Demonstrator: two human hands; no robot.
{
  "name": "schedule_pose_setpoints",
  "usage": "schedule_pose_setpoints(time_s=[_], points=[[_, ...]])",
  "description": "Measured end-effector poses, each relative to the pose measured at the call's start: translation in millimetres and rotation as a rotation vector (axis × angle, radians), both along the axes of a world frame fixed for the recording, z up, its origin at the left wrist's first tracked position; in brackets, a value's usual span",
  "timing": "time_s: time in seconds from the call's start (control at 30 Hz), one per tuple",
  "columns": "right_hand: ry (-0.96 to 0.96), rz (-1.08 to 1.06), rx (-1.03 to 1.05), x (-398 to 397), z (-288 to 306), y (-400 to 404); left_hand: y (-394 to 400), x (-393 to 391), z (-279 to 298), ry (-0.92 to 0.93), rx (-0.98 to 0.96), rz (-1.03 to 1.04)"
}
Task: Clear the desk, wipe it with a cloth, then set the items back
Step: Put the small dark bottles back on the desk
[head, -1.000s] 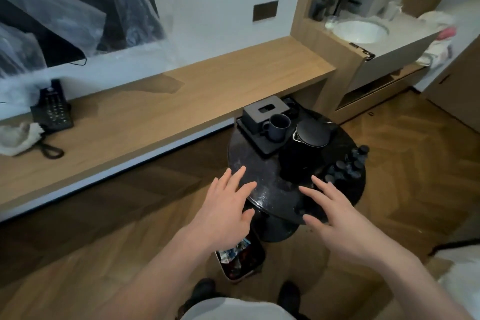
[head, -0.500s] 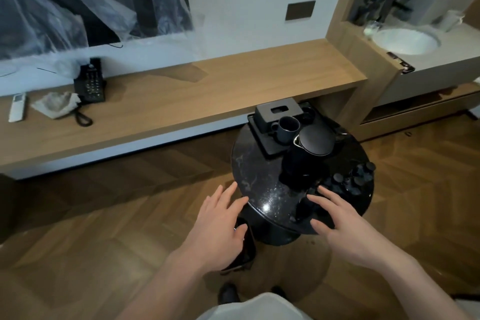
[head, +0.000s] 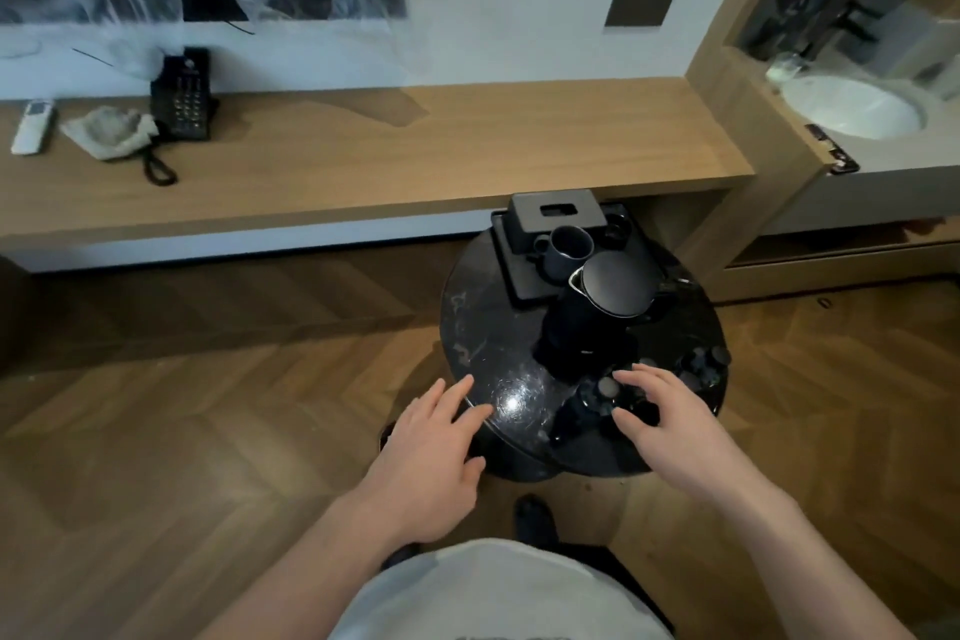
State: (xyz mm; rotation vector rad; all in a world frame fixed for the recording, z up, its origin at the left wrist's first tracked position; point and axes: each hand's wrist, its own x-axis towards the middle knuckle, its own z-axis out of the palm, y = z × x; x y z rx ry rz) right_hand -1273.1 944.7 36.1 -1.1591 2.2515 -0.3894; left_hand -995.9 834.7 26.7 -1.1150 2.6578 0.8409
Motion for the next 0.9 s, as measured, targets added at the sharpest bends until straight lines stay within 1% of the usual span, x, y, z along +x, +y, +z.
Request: schedule_pose_setpoints(time_s=[0.1, 0.17, 0.3, 0.47, 0.57, 0.7, 0.9], points=[[-0.019, 0.000, -0.014, -29.0, 3.1, -10.5, 5.8, -30.8, -4.8, -0.008, 0.024, 0.027], [0.008, 0.012, -0.007, -53.8, 1.2, -17.6, 8.8, -58.5, -6.9, -0.013, 0.049, 0.017], [0.041, 0.142, 0.120, -92.2, -8.2, -28.5, 12.8, -118.4, -21.3, -0.027, 0.085, 0.016], [0.045, 0.308, 0.199, -119.7, -24.1, -43.5, 23.9, -172.4, -46.2, -0.064, 0.100, 0.055], [0.103, 0.418, 0.264, -132.2, -34.4, -54.6, 31.2, -190.7, -59.3, -0.103, 0.107, 0.077], [0.156, 0.509, 0.324, -142.7, -48.4, -67.3, 36.2, -203.5, -73.1, -0.119, 0.124, 0.122], [0.296, 0.617, 0.274, -139.5, -65.7, -75.1, 38.3, -220.1, -81.5, -0.125, 0.079, 0.178]])
